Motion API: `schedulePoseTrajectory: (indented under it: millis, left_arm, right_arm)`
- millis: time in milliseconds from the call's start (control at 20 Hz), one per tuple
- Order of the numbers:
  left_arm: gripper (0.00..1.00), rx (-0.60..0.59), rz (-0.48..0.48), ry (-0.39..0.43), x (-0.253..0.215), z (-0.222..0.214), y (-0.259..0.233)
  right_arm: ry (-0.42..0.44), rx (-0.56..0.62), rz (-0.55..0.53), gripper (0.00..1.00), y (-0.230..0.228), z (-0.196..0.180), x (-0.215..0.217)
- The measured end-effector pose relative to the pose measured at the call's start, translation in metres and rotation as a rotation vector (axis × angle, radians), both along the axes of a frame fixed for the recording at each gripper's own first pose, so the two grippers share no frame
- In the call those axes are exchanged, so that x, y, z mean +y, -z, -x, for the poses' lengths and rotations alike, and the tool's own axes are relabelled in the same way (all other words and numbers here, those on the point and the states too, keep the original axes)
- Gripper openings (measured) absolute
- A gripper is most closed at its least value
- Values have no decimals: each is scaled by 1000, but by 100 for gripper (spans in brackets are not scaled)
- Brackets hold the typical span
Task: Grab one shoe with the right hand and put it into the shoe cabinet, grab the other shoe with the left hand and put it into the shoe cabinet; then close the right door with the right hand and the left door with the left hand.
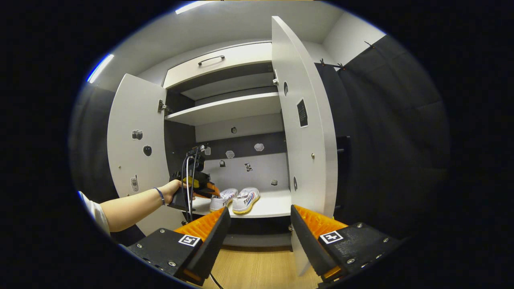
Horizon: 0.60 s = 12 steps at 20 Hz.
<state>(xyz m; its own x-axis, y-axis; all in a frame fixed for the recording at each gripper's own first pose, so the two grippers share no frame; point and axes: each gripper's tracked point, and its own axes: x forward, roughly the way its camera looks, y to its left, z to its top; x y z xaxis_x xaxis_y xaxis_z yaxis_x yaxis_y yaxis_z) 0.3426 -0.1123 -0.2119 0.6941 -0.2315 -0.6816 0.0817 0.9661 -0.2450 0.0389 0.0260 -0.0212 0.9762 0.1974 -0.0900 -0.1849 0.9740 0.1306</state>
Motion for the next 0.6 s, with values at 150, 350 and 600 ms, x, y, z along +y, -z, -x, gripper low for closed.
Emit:
schedulePoseTrajectory:
  millis: [150, 350, 600]
  left_arm:
    - [80, -84, -24, 10, 0, 11, -35]
    - [96, -226, -87, 5, 6, 34, -91]
    - [97, -394, -155, -30, 25, 80, -163]
  right_arm:
    - [-10, -1, -2, 92, -4, 7, -1]
    - [-5, -13, 3, 92, -10, 17, -9]
    - [15, -16, 10, 92, -17, 30, -31]
